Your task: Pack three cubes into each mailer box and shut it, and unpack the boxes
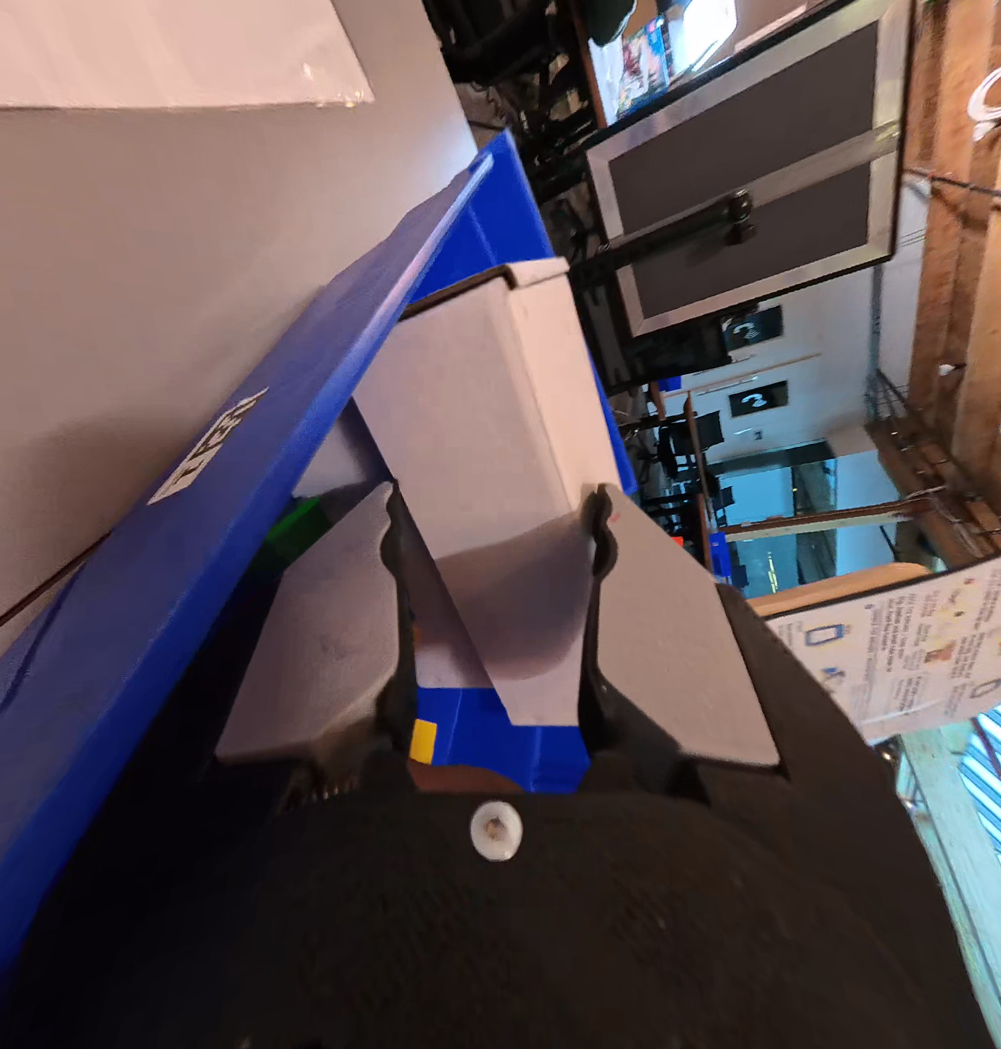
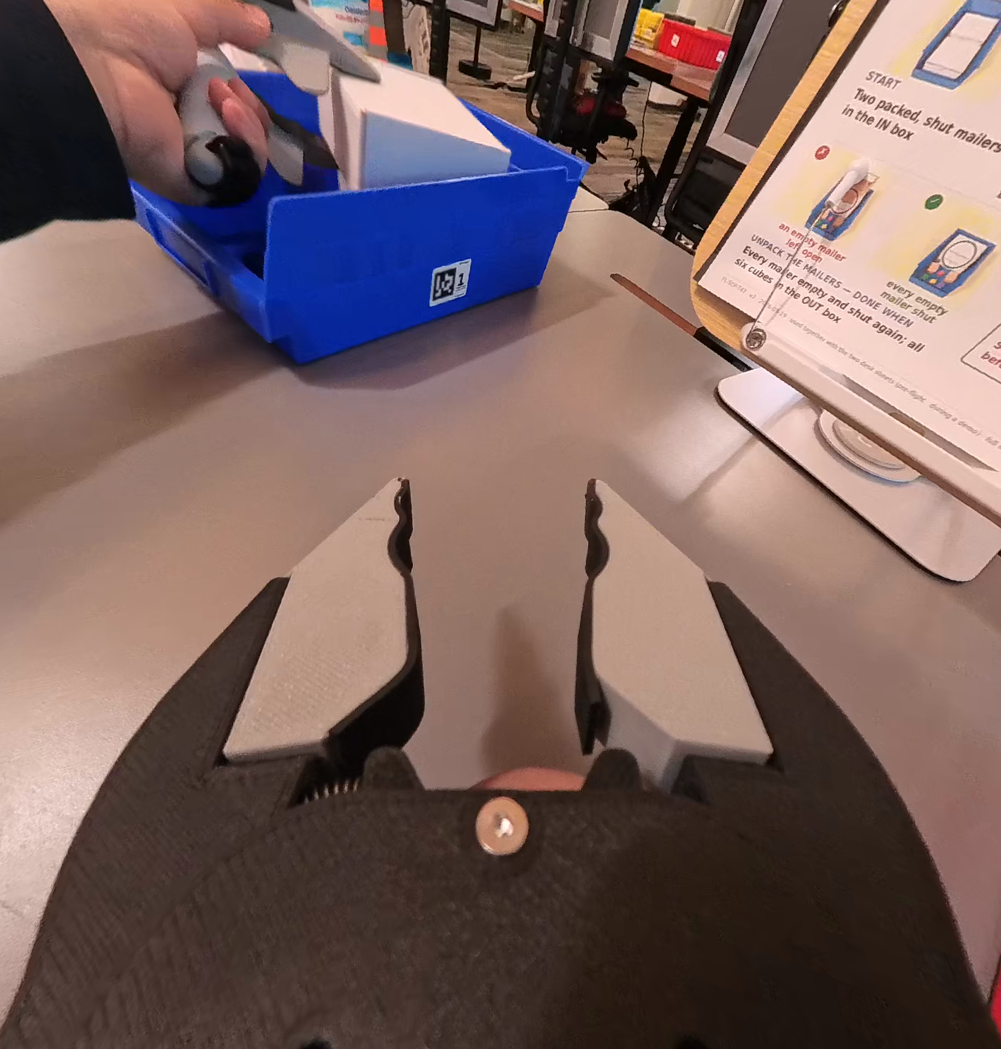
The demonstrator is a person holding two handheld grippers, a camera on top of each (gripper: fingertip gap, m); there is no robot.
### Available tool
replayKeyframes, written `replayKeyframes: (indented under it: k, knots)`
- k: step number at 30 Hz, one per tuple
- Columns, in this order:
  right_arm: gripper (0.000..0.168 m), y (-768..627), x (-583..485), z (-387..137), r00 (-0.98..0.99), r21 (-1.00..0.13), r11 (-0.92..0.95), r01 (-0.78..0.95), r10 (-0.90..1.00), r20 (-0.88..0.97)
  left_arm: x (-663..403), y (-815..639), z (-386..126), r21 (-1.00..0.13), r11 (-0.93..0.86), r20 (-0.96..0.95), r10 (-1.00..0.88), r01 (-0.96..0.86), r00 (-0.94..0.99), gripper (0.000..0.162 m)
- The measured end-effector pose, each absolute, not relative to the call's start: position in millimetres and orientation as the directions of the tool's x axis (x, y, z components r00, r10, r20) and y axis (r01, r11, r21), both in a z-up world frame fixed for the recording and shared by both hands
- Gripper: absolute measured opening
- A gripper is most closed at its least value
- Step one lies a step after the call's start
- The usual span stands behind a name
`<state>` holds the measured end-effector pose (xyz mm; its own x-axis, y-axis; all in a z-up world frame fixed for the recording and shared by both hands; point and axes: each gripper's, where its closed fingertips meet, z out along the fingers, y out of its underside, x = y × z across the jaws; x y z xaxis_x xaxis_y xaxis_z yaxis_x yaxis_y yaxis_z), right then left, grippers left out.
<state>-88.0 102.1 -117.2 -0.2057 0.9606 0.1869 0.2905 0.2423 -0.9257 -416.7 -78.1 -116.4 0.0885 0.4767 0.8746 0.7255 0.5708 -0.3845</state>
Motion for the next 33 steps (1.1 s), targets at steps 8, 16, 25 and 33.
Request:
replayKeyframes:
  k: [8, 16, 25, 33]
  knots:
    - [0.059, 102, -88, -118, -0.205, -0.924, 0.249, 0.291, 0.959, 0.194, -413, -90, -83, -0.512, 0.559, 0.826, 0.53, 0.653, 0.193, 0.063]
    - [0.059, 102, -88, -118, -0.205, -0.924, 0.246, 0.292, 0.96, 0.191, -396, -92, -41, -0.625, 0.52, 0.762, 0.569, 0.583, 0.309, 0.062]
    - [0.061, 103, -87, -113, -0.209, -0.93, 0.237, 0.279, 0.961, 0.182, -301, -43, 63, -0.725, 0.491, 0.682, 0.406, 0.484, 0.609, 0.062]
    - [0.055, 147, -65, -53, -0.099, -0.988, 0.14, 0.058, 0.986, 0.134, -191, 36, 30, -0.778, 0.441, 0.608, 0.348, 0.448, 0.714, 0.061]
